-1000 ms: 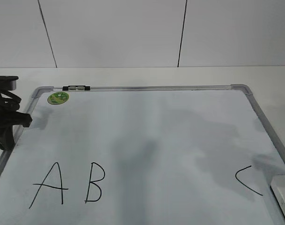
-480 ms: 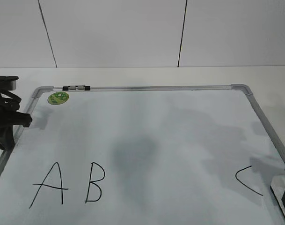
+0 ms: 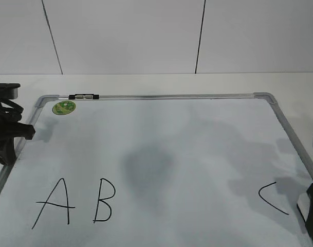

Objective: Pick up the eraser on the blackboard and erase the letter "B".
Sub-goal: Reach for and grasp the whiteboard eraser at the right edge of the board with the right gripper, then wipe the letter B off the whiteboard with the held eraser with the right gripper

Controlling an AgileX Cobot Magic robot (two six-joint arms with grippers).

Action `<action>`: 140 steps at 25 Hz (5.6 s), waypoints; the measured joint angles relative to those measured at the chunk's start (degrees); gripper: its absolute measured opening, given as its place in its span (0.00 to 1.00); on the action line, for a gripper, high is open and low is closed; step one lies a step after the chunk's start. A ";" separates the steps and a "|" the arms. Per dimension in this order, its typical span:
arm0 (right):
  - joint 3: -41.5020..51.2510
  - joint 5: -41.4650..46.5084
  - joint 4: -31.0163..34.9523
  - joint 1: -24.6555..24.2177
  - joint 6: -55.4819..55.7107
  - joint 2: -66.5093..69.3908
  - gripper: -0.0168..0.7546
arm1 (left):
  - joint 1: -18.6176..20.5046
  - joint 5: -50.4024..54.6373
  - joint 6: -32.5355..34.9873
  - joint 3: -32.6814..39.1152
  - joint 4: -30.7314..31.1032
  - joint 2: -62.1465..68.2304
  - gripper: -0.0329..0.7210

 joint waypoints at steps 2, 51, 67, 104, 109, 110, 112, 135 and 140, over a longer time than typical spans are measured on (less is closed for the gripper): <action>0.00 0.00 0.00 0.00 0.00 0.65 0.88 | 0.00 0.00 0.00 0.00 0.00 0.00 0.07; -1.69 2.87 0.79 0.00 -0.63 2.70 0.74 | 0.00 0.13 0.00 -0.02 -0.05 0.00 0.07; -7.01 8.52 1.40 0.00 -0.44 -2.18 0.74 | 0.00 0.26 0.00 -0.02 -0.27 0.00 0.06; -53.82 13.29 -4.58 45.17 13.56 33.62 0.74 | 0.00 1.23 0.00 -0.33 -0.41 0.14 0.07; -58.32 13.42 -4.58 45.17 12.24 38.95 0.74 | 0.00 1.31 0.00 -0.33 -0.41 0.14 0.07; -59.00 13.57 -4.47 45.17 11.98 39.59 0.74 | 0.00 1.31 0.00 -0.33 -0.41 0.14 0.07; -60.55 13.67 -4.36 45.17 11.47 41.16 0.74 | 0.00 1.31 0.00 -0.33 -0.41 0.14 0.07; -64.03 14.79 -4.41 51.83 8.97 43.57 0.73 | 0.00 1.45 0.00 -0.33 -0.30 0.20 0.07; -64.03 14.76 -3.95 53.16 8.97 43.57 0.73 | 0.00 1.62 0.00 -0.33 -0.19 0.20 0.07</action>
